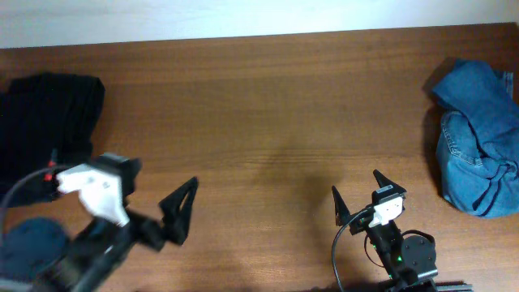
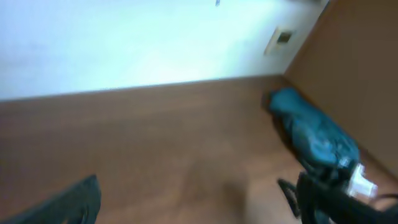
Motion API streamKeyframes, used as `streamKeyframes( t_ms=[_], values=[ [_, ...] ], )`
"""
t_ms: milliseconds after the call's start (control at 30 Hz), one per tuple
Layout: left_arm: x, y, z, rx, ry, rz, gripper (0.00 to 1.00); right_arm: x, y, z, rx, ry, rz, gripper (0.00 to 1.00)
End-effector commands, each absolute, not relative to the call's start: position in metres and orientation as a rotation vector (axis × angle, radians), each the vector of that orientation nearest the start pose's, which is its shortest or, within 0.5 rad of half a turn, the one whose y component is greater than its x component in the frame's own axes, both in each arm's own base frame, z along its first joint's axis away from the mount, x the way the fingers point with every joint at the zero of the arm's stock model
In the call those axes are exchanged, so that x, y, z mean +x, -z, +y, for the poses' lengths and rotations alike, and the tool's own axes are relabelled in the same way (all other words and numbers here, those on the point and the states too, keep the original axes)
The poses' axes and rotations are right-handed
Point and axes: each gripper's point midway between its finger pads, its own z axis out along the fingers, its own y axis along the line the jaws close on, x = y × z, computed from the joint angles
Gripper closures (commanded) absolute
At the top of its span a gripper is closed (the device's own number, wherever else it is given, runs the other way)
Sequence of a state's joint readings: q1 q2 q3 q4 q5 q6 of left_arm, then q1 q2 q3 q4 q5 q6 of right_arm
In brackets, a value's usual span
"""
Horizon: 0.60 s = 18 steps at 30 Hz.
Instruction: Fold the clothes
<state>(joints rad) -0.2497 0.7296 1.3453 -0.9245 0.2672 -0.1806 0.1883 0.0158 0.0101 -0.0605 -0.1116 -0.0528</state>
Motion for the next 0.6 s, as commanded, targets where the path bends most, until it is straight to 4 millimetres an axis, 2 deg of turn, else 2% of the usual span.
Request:
streamKeyframes(
  t_ms=[0, 67, 200, 433, 567],
  values=[
    [0.219, -0.368, -0.101, 0.248, 0.537, 1.875, 0.01, 0.238, -0.158, 0.061, -0.266, -0.181, 1.619, 0.01],
    [0.234, -0.353, -0.104, 0.248, 0.535, 1.808, 0.01, 0.238, -0.158, 0.061, -0.266, -0.181, 1.619, 0.01],
    [0.253, -0.323, -0.108, 0.254, 0.535, 1.677, 0.01, 0.238, -0.158, 0.061, -0.266, -0.181, 1.619, 0.01],
    [0.254, -0.273, -0.102, 0.245, 0.516, 1.523, 0.01, 0.238, -0.159, 0.061, -0.266, -0.181, 1.619, 0.01],
    [0.25, -0.254, -0.093, 0.223, 0.488, 1.474, 0.01, 0.238, -0.158, 0.061, -0.266, -0.181, 1.619, 0.01]
  ],
)
